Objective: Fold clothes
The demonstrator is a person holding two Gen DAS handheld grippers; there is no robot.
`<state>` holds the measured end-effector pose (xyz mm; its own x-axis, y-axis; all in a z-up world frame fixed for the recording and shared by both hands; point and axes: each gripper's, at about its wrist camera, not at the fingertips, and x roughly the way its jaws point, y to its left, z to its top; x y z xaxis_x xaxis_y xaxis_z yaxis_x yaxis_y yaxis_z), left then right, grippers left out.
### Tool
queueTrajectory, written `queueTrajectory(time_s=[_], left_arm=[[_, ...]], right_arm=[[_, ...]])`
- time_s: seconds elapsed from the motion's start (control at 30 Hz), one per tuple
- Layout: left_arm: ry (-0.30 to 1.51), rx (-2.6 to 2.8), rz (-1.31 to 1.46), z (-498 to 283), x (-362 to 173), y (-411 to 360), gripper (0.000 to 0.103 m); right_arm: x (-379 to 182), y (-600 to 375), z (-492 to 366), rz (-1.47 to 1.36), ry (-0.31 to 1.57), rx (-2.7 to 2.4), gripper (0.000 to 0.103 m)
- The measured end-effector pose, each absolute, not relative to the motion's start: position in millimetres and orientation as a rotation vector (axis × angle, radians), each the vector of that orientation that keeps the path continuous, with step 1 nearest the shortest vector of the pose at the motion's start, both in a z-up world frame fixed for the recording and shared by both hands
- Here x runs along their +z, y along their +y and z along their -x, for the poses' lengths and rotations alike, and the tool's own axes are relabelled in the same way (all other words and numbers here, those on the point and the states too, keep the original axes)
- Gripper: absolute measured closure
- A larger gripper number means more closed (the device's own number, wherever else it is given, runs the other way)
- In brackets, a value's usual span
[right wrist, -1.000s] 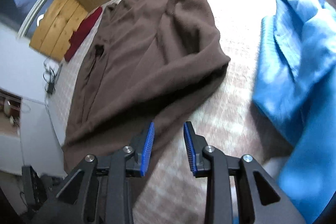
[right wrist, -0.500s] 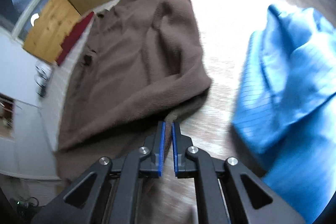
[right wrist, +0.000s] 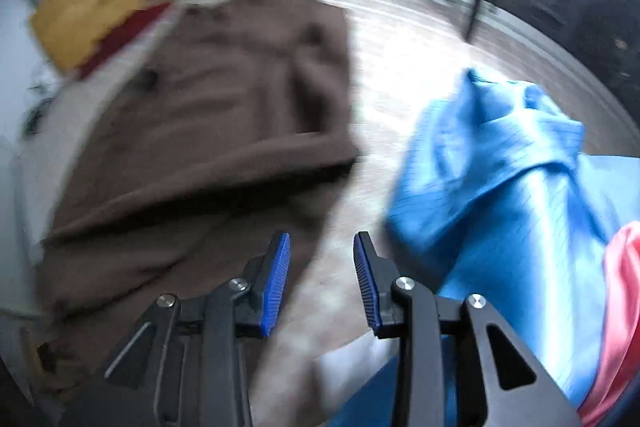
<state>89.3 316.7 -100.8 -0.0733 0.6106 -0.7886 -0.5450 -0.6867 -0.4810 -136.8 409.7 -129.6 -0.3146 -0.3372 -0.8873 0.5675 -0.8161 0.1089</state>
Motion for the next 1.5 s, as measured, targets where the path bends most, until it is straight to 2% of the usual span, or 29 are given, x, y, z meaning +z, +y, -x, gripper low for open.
queueTrajectory(time_s=[0.03, 0.17, 0.33, 0.47, 0.53, 0.63, 0.73, 0.93, 1.07, 1.17, 1.23, 1.27, 1.33, 1.4, 1.43, 1.5], left_arm=[[-0.068, 1.918, 1.397, -92, -91, 299, 0.086], [0.043, 2.207, 1.478, -74, -86, 216, 0.067], [0.205, 2.441, 1.597, -47, -101, 132, 0.067], [0.346, 2.381, 1.631, -41, -125, 149, 0.067], [0.345, 2.388, 1.608, -40, -125, 151, 0.068], [0.287, 2.41, 1.564, -42, -115, 153, 0.098], [0.151, 2.383, 1.457, -50, -87, 168, 0.098], [0.108, 2.151, 1.236, -88, -42, 244, 0.098], [0.19, 1.994, 1.191, -100, -59, 308, 0.098], [0.194, 1.89, 1.23, -100, -89, 345, 0.096], [0.236, 1.842, 1.287, -104, -107, 361, 0.089], [0.268, 1.822, 1.318, -108, -115, 368, 0.089], [0.309, 1.827, 1.33, -116, -117, 367, 0.088], [0.244, 1.867, 1.324, -116, -101, 343, 0.083], [0.223, 1.903, 1.323, -114, -95, 330, 0.077], [0.181, 1.988, 1.337, -105, -87, 301, 0.076]], right_arm=[[-126, 410, 128, -1.359, 0.268, -2.125, 0.07], [-125, 411, 107, -1.376, 0.161, -2.062, 0.067], [-142, 410, 98, -1.453, 0.104, -2.007, 0.066], [-146, 410, 86, -1.464, 0.115, -2.0, 0.066], [-145, 417, 82, -1.461, 0.109, -1.997, 0.066], [-146, 428, 79, -1.47, 0.096, -2.009, 0.066], [-146, 443, 77, -1.486, 0.049, -2.026, 0.066], [-145, 462, 87, -1.494, -0.113, -2.013, 0.066], [-141, 464, 114, -1.48, -0.236, -2.009, 0.059], [-141, 457, 139, -1.466, -0.296, -2.023, 0.058], [-146, 445, 151, -1.482, -0.228, -2.054, 0.058], [-149, 438, 156, -1.498, -0.177, -2.064, 0.058], [-153, 428, 167, -1.513, -0.1, -2.099, 0.058], [-153, 423, 180, -1.505, -0.061, -2.16, 0.058], [-155, 424, 188, -1.516, -0.08, -2.164, 0.058], [-161, 426, 206, -1.548, -0.139, -2.157, 0.058]])
